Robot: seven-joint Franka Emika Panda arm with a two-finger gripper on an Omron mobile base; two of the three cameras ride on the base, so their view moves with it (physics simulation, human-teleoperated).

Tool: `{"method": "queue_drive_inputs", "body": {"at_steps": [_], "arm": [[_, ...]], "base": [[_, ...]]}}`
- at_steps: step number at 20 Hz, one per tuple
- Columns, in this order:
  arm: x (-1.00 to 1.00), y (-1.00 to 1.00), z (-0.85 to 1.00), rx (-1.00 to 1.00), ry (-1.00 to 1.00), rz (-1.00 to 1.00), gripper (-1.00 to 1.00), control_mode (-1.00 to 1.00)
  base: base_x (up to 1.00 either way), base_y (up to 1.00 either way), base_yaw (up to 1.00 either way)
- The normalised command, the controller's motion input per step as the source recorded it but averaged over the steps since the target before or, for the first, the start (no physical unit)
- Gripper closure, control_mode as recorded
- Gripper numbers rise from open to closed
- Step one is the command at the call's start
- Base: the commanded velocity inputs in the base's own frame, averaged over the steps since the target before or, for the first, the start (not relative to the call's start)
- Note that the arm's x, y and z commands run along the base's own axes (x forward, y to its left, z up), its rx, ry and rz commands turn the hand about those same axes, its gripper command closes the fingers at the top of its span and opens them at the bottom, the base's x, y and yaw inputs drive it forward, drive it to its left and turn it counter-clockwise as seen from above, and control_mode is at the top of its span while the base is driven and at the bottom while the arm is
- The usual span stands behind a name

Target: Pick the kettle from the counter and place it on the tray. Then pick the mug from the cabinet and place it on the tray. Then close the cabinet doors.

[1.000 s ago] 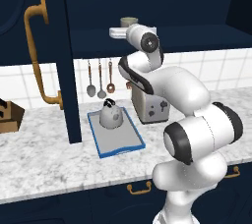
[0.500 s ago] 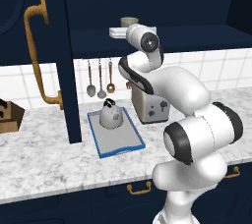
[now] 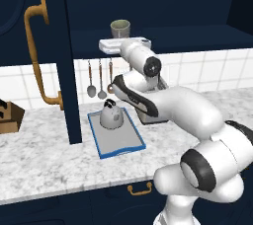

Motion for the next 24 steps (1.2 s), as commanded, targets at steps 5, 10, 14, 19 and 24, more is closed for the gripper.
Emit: {"method": "queue_drive_inputs", "body": {"at_steps": [5,10,14,19,24], "arm": [[-0.39,-0.13,0.57,0.0,-0.14,0.47,1.0,-1.0],[-0.37,-0.4,0.61,0.0,-0.23,0.31,1.0,-1.0],[-0.74,-0.48,0.05,-0.04,-0.16,0.16,1.0,-1.0],[-0.92,-0.12,0.15,0.0,-0.19,-0.03,1.0,-1.0],[-0.51,-0.12,-0.04,-0.05,0.02,0.08,1.0,-1.0]], "base": [[0.0,0.0,0.0],[0.0,0.0,0.0],[0.0,0.0,0.0],[0.0,0.0,0.0],[0.0,0.0,0.0]]}}
